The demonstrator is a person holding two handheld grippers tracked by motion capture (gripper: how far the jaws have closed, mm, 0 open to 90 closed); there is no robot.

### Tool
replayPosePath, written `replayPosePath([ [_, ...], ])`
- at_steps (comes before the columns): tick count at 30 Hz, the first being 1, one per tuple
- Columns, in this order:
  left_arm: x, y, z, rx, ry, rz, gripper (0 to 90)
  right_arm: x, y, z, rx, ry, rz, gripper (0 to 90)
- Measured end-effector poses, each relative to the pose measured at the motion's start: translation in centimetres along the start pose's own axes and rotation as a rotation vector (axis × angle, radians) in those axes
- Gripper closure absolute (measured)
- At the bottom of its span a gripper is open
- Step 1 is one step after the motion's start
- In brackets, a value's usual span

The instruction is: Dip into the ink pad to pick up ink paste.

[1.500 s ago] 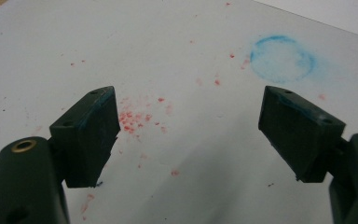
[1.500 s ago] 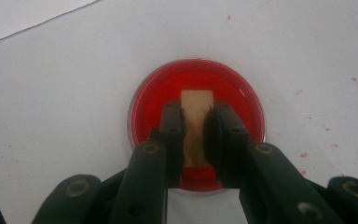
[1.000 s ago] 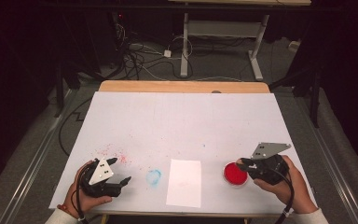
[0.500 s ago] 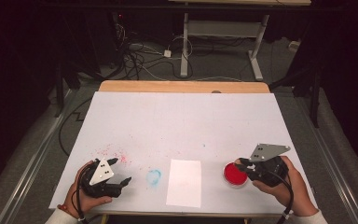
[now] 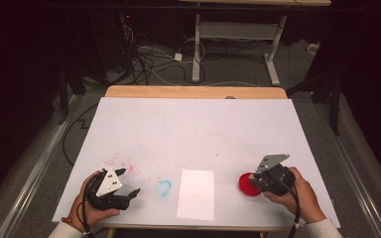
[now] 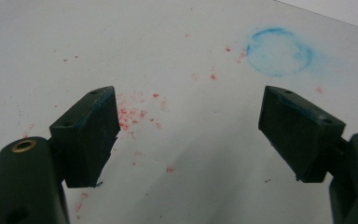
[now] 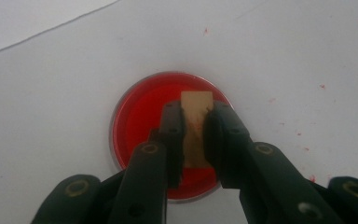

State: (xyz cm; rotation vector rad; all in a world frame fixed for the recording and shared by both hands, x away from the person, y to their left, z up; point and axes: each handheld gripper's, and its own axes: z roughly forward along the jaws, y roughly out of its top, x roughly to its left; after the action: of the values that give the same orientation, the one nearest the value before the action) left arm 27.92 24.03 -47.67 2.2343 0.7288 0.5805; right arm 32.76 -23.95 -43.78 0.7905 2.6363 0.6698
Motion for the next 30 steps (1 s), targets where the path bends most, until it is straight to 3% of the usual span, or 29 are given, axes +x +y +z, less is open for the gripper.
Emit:
replayPosePath([
  [12, -0.07, 0.02, 0.09, 0.008, -0.002, 0.002, 19.4, -0.51, -0.44, 0.76, -0.003, 0.027, 0.04, 76.2],
  [30, -0.05, -0.03, 0.06, 0.005, -0.003, 0.0, 19.9, -0.46, -0.47, 0.88, 0.0, 0.021, 0.046, 76.2],
])
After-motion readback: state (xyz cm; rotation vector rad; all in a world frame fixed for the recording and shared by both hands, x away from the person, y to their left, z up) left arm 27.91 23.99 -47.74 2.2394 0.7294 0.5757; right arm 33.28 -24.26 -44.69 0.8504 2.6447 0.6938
